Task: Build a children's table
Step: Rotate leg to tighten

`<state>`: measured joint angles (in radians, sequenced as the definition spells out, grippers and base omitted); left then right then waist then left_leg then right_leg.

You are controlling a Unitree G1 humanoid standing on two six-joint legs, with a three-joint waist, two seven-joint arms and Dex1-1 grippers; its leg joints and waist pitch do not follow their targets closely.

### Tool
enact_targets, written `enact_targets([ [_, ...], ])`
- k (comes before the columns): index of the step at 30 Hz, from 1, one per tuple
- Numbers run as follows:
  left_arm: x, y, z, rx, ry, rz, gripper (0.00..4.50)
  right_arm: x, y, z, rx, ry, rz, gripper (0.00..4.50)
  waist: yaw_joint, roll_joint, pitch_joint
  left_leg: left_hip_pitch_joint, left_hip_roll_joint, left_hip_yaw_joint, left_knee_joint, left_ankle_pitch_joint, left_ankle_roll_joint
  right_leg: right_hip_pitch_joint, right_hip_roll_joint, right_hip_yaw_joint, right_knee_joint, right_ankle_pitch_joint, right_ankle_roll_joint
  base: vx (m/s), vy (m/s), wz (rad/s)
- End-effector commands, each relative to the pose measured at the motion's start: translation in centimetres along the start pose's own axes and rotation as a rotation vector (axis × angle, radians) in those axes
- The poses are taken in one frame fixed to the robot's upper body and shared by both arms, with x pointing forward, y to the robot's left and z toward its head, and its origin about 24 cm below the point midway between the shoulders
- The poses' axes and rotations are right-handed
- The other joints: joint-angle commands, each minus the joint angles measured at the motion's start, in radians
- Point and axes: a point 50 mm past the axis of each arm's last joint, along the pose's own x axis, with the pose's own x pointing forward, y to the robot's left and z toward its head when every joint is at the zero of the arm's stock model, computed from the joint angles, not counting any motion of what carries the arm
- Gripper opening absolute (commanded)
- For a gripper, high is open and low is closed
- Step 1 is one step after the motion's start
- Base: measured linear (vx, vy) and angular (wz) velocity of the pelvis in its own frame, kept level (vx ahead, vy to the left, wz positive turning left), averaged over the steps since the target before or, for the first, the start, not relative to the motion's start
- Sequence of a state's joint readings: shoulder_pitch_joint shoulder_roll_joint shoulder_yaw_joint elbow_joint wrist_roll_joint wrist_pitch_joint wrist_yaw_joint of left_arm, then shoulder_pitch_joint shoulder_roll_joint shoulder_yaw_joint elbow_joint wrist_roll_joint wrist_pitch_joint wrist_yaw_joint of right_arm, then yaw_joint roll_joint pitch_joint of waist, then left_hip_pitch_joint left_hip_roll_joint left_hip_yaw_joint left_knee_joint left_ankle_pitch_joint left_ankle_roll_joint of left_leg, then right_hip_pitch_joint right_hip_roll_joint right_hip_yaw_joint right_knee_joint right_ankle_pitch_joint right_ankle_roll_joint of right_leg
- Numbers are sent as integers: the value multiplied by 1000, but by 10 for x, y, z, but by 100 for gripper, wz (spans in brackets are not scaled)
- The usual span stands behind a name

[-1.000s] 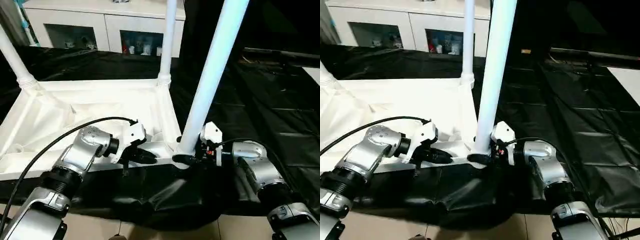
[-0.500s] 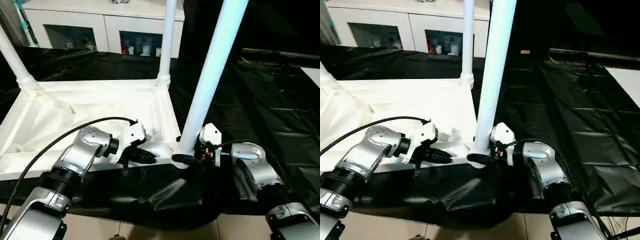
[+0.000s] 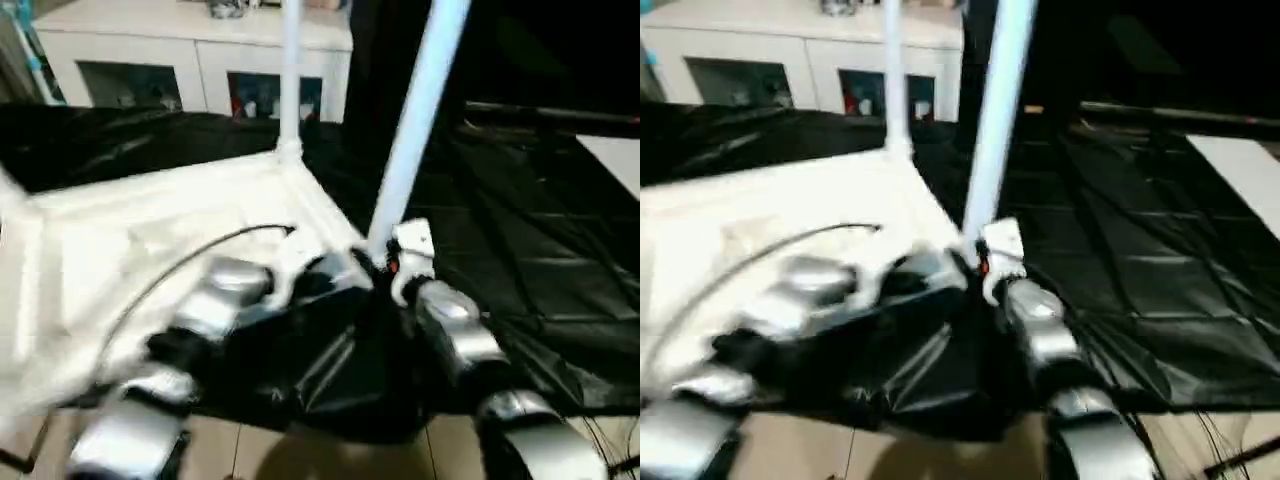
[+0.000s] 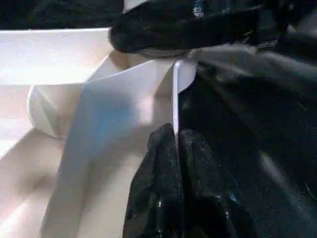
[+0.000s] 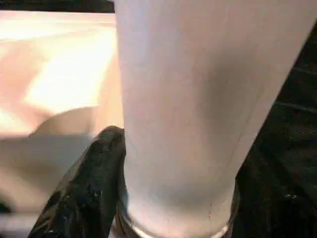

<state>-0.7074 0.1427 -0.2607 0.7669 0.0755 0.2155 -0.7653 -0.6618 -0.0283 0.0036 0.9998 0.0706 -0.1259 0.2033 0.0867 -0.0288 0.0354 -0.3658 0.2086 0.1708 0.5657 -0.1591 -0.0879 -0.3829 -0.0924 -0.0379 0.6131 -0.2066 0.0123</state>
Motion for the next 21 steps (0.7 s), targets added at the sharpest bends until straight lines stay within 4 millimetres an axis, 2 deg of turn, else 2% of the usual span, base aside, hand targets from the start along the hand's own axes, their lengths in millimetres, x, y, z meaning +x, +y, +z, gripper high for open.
enact_targets([
  [1,12,-5,1,-25,20,66,0,-3,12,-33,61,165,-62,266,-4,5,-46,23,11,1,-74,-386,-35,11,-38,27,-92,-332,-159,0,0,0],
  [2,17,-8,2,-15,28,75,0,1,18,-29,103,169,-82,266,-1,1,-45,21,11,2,-74,-390,-28,10,-39,27,-96,-342,-150,0,0,0],
  [5,21,-11,2,4,40,71,0,7,28,-22,96,165,-74,266,0,-2,-45,15,11,0,-77,-382,-21,11,-39,25,-98,-348,-130,0,0,0],
  [6,22,-11,1,11,45,64,0,8,30,-20,79,161,-67,266,0,0,-46,12,11,-1,-78,-377,-22,14,-39,24,-96,-338,-127,0,0,0],
  [10,20,-10,-2,32,66,54,0,9,31,-19,65,156,-63,266,1,-2,-44,12,12,-1,-80,-388,-22,12,-39,24,-97,-335,-126,0,0,0],
  [11,18,-9,-6,41,82,50,0,9,29,-18,98,147,-55,266,0,-5,-45,11,12,-1,-80,-395,-21,12,-40,24,-98,-347,-122,0,0,0],
  [13,17,-7,-7,44,89,51,0,8,26,-16,112,128,-54,322,1,-5,-45,12,12,-1,-80,-402,-19,10,-41,25,-100,-361,-116,0,0,0],
  [15,15,-5,-9,55,96,50,0,8,21,-12,83,96,-46,322,1,-3,-45,9,12,-2,-81,-393,-18,11,-42,25,-100,-353,-118,0,0,0],
  [17,13,-3,-10,69,95,36,0,8,15,-6,42,64,-25,362,-1,-4,-45,6,12,-3,-83,-390,-19,14,-41,24,-100,-352,-118,0,0,0],
  [21,10,-2,-10,88,89,14,0,7,8,0,-4,32,-6,386,-1,-3,-45,8,14,-1,-83,-385,-15,11,-41,25,-101,-351,-129,0,0,0],
])
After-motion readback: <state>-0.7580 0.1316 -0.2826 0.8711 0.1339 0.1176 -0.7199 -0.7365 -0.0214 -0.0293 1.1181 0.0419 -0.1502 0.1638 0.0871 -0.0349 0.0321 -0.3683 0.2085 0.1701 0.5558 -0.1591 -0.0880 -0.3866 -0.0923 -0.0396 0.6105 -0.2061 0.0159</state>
